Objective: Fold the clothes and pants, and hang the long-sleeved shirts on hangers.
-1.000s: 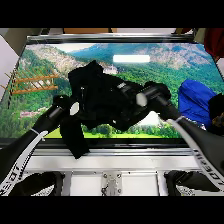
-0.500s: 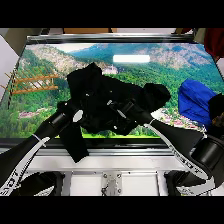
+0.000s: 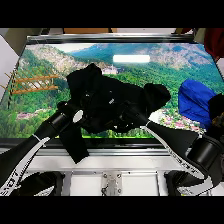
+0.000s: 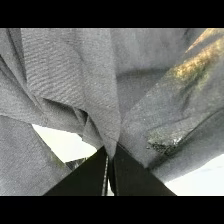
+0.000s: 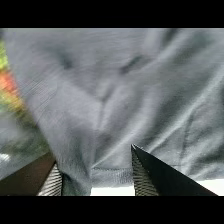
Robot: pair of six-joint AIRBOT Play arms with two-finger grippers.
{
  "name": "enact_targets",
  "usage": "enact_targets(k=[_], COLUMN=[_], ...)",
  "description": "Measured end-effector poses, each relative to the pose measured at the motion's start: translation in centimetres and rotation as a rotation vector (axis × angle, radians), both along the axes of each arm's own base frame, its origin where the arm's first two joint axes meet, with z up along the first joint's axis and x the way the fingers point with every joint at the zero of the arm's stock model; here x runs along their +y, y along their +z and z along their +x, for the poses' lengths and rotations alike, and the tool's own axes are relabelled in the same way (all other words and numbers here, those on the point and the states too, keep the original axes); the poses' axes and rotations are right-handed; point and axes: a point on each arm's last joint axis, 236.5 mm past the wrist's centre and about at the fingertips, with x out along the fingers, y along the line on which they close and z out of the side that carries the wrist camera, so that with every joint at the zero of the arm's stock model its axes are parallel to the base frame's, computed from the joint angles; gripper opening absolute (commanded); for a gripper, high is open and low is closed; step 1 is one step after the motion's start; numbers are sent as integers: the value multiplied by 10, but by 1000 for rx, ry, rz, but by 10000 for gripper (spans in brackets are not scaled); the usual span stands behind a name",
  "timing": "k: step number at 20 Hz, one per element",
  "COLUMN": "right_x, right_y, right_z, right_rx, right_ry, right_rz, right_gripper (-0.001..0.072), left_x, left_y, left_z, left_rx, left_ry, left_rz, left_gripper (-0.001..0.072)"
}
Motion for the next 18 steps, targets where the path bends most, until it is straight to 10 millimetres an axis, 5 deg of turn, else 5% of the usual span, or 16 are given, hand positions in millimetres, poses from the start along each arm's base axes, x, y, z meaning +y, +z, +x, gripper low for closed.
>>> enact_targets(k=[3,5,6,8,10,13,16,18], right_x=[0,9,13,7,-9,-50,-92,-112], right_y=[0,-4,-5,20,71,183,294,347], right_z=[25,28,31,45,62,75,53,27], right_rx=[-92,-102,-110,-156,-216,-313,-421,-483], right_ry=[-110,-123,-130,-141,-155,-221,-310,-359], right_rz=[84,126,147,170,184,207,269,326], right_gripper=[427,80,14,14,13,12,13,13], left_x=[1,2,2,2,-1,-16,-35,-43], left_y=[-1,-1,1,27,75,188,306,353], left_z=[-2,-2,-3,8,27,49,37,15], left_rx=[6,8,10,-41,-141,-362,-576,-638], left_ry=[0,0,0,-5,-5,-11,-71,-118], left_rz=[6,7,8,-9,-57,-209,-370,-439], left_gripper=[16,17,17,16,16,16,16,16])
